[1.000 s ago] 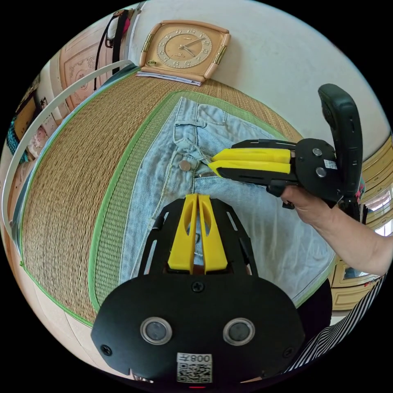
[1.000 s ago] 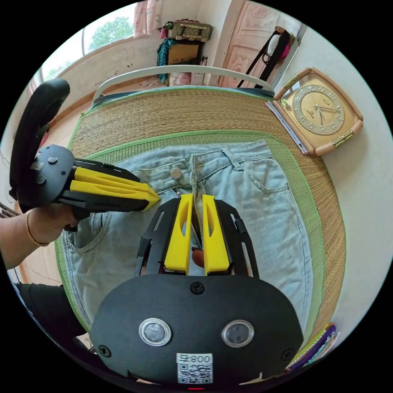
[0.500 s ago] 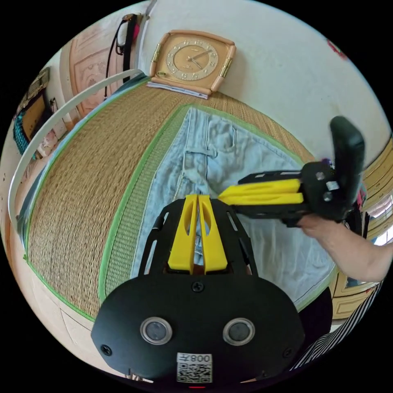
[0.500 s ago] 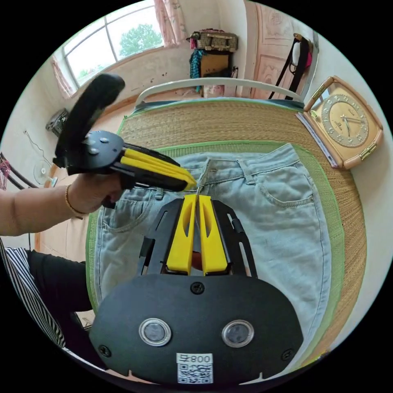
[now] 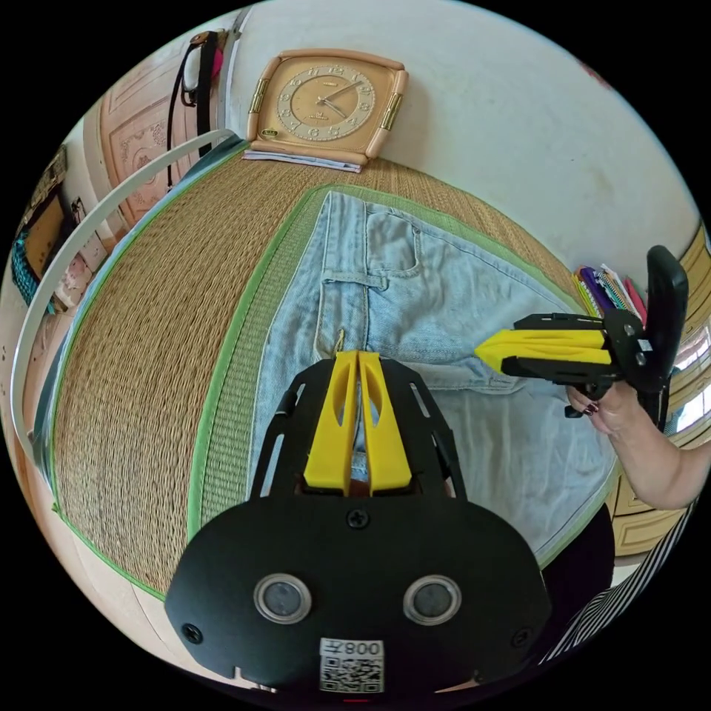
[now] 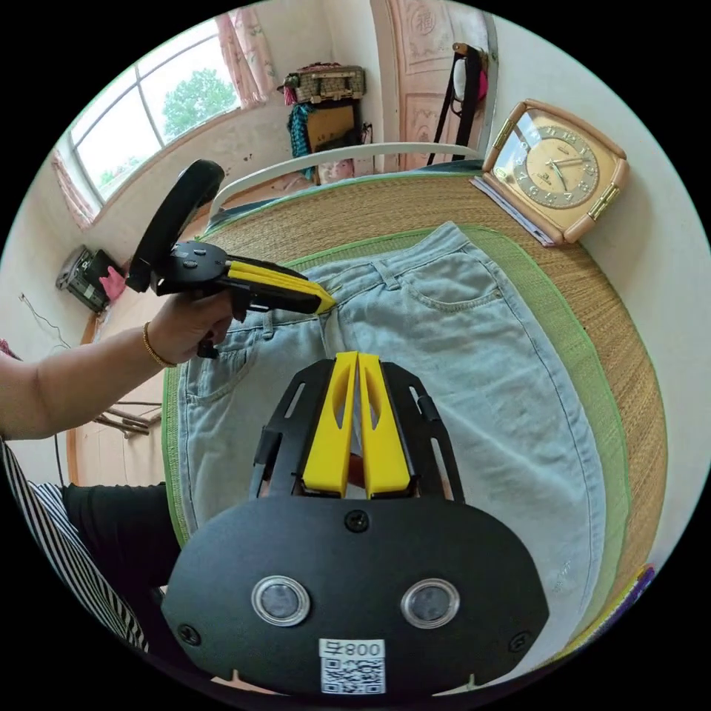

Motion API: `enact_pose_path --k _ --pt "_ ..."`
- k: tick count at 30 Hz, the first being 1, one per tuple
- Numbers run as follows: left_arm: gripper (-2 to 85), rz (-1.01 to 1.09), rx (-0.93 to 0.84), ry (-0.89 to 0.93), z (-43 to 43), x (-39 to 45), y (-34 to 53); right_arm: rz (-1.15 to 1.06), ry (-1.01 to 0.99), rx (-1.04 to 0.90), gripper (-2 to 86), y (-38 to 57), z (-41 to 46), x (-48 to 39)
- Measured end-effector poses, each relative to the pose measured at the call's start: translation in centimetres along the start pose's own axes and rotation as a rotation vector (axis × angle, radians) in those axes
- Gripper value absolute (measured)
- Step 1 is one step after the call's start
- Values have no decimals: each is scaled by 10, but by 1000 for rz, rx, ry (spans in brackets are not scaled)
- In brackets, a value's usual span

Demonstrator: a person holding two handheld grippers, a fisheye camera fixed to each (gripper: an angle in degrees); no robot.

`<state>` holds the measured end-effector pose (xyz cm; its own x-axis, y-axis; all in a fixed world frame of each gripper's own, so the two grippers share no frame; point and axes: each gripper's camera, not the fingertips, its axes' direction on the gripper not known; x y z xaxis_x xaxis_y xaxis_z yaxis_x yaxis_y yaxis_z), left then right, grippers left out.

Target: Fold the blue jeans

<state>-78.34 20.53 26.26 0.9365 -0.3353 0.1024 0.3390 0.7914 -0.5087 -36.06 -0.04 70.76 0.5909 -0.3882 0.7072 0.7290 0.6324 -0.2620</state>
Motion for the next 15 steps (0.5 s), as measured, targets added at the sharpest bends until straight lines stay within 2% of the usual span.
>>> enact_pose_path --k 8,11,15 --pt "1 25 -36 -29 0 7 -10 25 57 -13 -3 4 14 14" --pt "1 18 30 -13 -22 11 5 74 23 21 -3 18 -9 27" --pt "2 21 -6 42 -32 24 39 133 34 56 -3 73 -46 37"
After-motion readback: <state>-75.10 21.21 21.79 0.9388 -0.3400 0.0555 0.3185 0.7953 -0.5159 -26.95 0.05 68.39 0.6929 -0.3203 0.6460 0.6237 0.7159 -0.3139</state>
